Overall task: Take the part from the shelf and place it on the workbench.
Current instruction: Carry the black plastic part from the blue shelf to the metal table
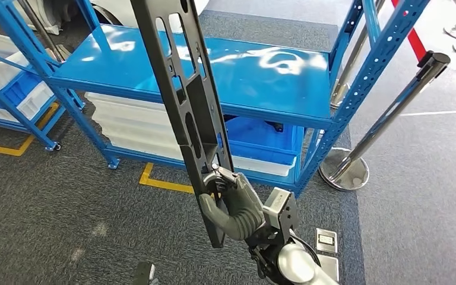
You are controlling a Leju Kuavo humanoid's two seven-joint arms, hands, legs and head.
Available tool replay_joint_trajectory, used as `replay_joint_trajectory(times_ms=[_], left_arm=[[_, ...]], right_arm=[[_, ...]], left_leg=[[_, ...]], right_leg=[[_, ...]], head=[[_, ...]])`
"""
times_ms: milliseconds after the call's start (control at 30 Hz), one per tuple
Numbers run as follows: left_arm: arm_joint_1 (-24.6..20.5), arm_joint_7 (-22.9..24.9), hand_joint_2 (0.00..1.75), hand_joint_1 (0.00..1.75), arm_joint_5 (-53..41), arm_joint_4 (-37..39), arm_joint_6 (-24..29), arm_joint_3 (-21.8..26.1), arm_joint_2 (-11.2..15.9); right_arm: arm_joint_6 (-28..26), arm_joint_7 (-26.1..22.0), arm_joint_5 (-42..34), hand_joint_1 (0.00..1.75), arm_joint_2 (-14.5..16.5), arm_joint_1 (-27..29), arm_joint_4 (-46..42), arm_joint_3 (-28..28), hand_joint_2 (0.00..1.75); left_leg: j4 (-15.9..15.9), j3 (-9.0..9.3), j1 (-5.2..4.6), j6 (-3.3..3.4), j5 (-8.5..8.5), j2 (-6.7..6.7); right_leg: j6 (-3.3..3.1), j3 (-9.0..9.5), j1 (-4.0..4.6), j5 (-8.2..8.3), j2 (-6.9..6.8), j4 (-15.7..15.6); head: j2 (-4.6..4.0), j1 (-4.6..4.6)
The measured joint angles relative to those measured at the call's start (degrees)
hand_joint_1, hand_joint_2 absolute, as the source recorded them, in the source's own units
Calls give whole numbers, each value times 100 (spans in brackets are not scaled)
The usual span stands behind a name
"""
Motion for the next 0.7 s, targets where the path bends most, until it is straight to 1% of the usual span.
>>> replay_joint_trajectory(times_ms=[33, 67, 100, 133, 167, 200, 233, 267, 300, 333, 367, 400, 433, 467, 500, 533, 567, 600, 633, 667, 700], left_arm=[[1, 3, 175, 0, -9, 5, -4, -8, 1], [-5, 4, 175, 0, -22, 9, -10, -16, 1], [-14, 6, 175, 0, -34, 12, -18, -23, 1], [-26, 8, 175, 0, -46, 14, -25, -26, 1], [-38, 12, 175, 0, -53, 17, -33, -28, 1], [-46, 15, 175, 0, -57, 20, -39, -29, 1], [-51, 20, 175, 0, -61, 24, -43, -31, 1], [-53, 25, 175, 0, -63, 29, -46, -33, 1], [-54, 31, 175, 0, -68, 36, -47, -33, 1], [-56, 37, 175, 0, -77, 40, -48, -34, 1], [-60, 45, 175, 0, -87, 44, -49, -35, 1], [-66, 53, 175, 0, -99, 45, -53, -36, -2], [-74, 61, 175, 0, -108, 47, -57, -36, -4], [-81, 69, 175, 0, -112, 48, -60, -37, -6], [-86, 73, 175, 0, -116, 49, -63, -38, -9], [-89, 75, 175, 0, -118, 50, -64, -39, -9], [-89, 77, 175, 0, -120, 54, -64, -40, -8], [-89, 77, 175, 0, -120, 58, -64, -42, -8], [-89, 77, 175, 0, -120, 66, -64, -44, -7], [-90, 77, 175, 0, -120, 77, -62, -46, -5], [-90, 77, 175, 0, -120, 86, -61, -49, -4]], right_arm=[[-16, 11, 2, 175, 0, 6, 0, -2, 175], [-33, 23, 4, 175, -1, 11, 0, -5, 175], [-50, 34, 6, 175, -1, 15, 0, -11, 175], [-64, 40, 8, 175, -2, 15, 0, -21, 175], [-74, 48, 10, 175, -2, 16, 0, -31, 175], [-82, 56, 11, 175, -2, 21, 0, -39, 175], [-88, 62, 12, 175, -3, 27, 0, -44, 175], [-91, 68, 12, 175, -4, 36, 0, -45, 175], [-96, 73, 12, 175, -5, 43, 0, -47, 175], [-99, 75, 13, 175, -6, 46, 0, -49, 175], [-106, 79, 19, 175, -6, 46, 0, -51, 175], [-114, 80, 27, 175, -6, 41, 0, -55, 175], [-123, 81, 39, 175, -6, 36, 0, -60, 175], [-131, 81, 55, 175, -7, 32, 0, -66, 175], [-136, 81, 67, 175, -8, 29, 0, -71, 175], [-138, 82, 78, 175, -9, 29, 0, -75, 175], [-138, 83, 85, 175, -10, 29, 0, -77, 175], [-138, 84, 87, 175, -9, 27, 1, -77, 175], [-138, 84, 89, 175, -6, 22, 1, -78, 175], [-138, 84, 89, 175, -3, 18, 2, -78, 175], [-138, 84, 89, 175, -1, 14, 5, -79, 175]], left_leg=[[3, -25, -7, 60, 31, 4], [-6, -51, -11, 117, 71, 15], [-17, -85, -11, 175, 114, 26], [-30, -134, -5, 223, 160, 37], [-32, -194, -6, 257, 206, 45], [-32, -262, -11, 277, 254, 47], [-31, -332, -19, 287, 305, 50], [-29, -395, -27, 290, 352, 51], [-27, -455, -39, 289, 398, 51], [-27, -506, -53, 285, 440, 48], [-26, -547, -65, 279, 480, 43], [-26, -578, -74, 265, 521, 38], [-31, -594, -74, 241, 560, 32], [-44, -600, -65, 209, 603, 30], [-63, -604, -53, 169, 650, 29], [-91, -603, -42, 128, 702, 27], [-103, -611, -35, 91, 729, 25], [-75, -633, -38, 59, 687, 24], [43, -679, -40, 32, 539, 24], [269, -750, -41, 13, 296, 27], [594, -832, -41, -1, -4, 32]], right_leg=[[37, -14, -11, 28, 3, -11], [74, -34, -29, 6, 4, 6], [106, -68, -44, -79, 6, 74], [129, -144, -52, -275, 9, 281], [146, -251, -57, -541, 10, 604], [156, -370, -56, -808, 12, 994], [161, -473, -56, -1030, 14, 1375], [155, -508, -56, -1134, 16, 1614], [136, -422, -52, -1108, 19, 1627], [103, -229, -44, -992, 22, 1422], [54, 50, -28, -835, 27, 1048], [-14, 360, -5, -736, 35, 582], [-60, 590, 22, -678, 43, 206], [-93, 730, 50, -656, 53, -42], [-111, 777, 74, -658, 60, -161], [-107, 764, 90, -608, 63, -180], [-119, 744, 73, -546, 57, -213], [-133, 715, 57, -475, 42, -246], [-153, 672, 38, -399, 26, -278], [-171, 613, 19, -326, 8, -300], [-186, 537, 30, -269, -2, -291]], head=[[0, 28], [0, 45], [0, 62], [0, 92], [0, 137], [0, 186], [0, 227], [0, 256], [0, 275], [0, 295], [0, 314], [0, 323], [0, 308], [0, 293], [0, 284], [0, 283], [0, 291], [0, 294], [0, 272], [0, 229], [0, 181]])
